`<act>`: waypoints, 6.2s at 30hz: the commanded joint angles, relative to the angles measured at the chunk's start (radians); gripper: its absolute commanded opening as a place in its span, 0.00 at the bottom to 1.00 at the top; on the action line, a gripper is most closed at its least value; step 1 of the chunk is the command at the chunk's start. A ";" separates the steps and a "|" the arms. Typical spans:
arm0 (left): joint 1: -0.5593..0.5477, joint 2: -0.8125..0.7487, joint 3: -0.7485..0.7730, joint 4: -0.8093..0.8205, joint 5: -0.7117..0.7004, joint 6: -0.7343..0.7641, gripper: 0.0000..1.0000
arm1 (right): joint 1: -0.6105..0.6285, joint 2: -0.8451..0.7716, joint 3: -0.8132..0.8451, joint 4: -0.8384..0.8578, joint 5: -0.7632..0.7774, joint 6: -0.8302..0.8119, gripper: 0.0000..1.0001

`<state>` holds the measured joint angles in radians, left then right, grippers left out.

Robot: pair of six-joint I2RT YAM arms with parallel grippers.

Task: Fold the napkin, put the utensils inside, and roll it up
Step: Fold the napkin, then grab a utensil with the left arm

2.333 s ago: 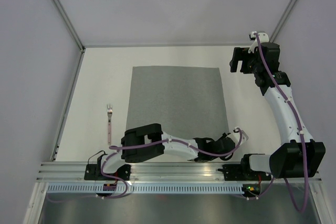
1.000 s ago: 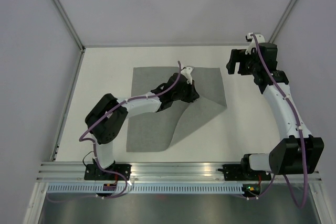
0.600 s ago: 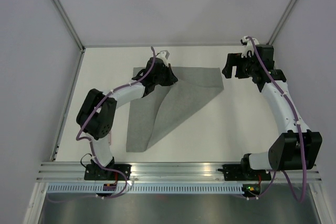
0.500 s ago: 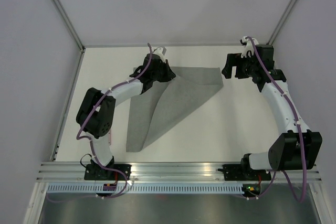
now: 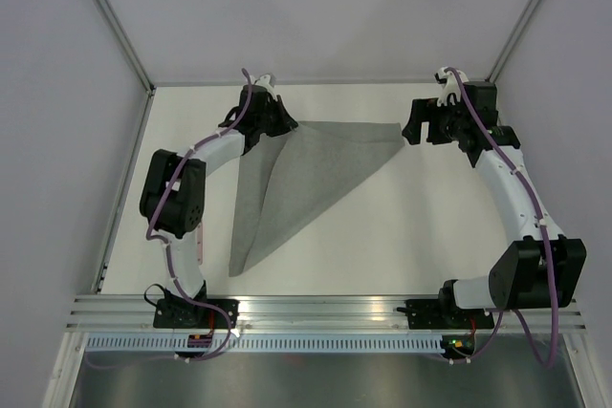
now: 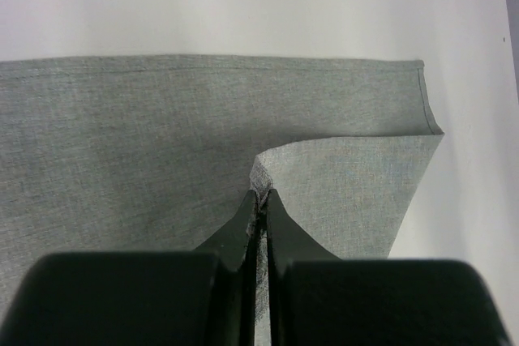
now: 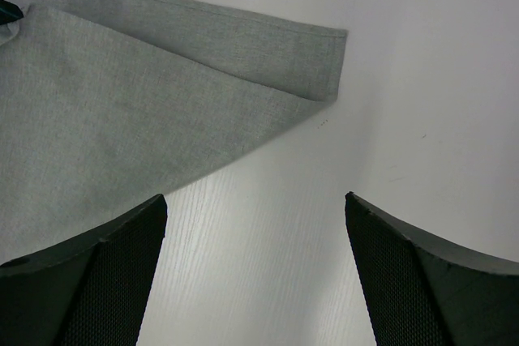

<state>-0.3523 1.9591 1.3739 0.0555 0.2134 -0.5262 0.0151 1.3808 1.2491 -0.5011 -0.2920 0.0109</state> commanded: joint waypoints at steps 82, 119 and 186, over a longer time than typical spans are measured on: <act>0.266 0.081 0.166 -0.039 0.123 -0.057 0.02 | 0.054 0.057 0.032 -0.011 0.063 -0.003 0.95; 0.251 -0.782 -0.673 -0.480 -0.578 -0.296 0.74 | 0.098 0.087 0.027 -0.014 -0.019 0.009 0.95; 0.345 -0.305 -0.194 -0.528 -0.559 0.106 0.02 | 0.098 0.090 0.018 -0.011 0.010 0.004 0.93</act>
<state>-0.0124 1.7077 1.0889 -0.5388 -0.4156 -0.5438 0.1097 1.4845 1.2495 -0.5125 -0.3065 0.0067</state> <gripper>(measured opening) 0.110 0.931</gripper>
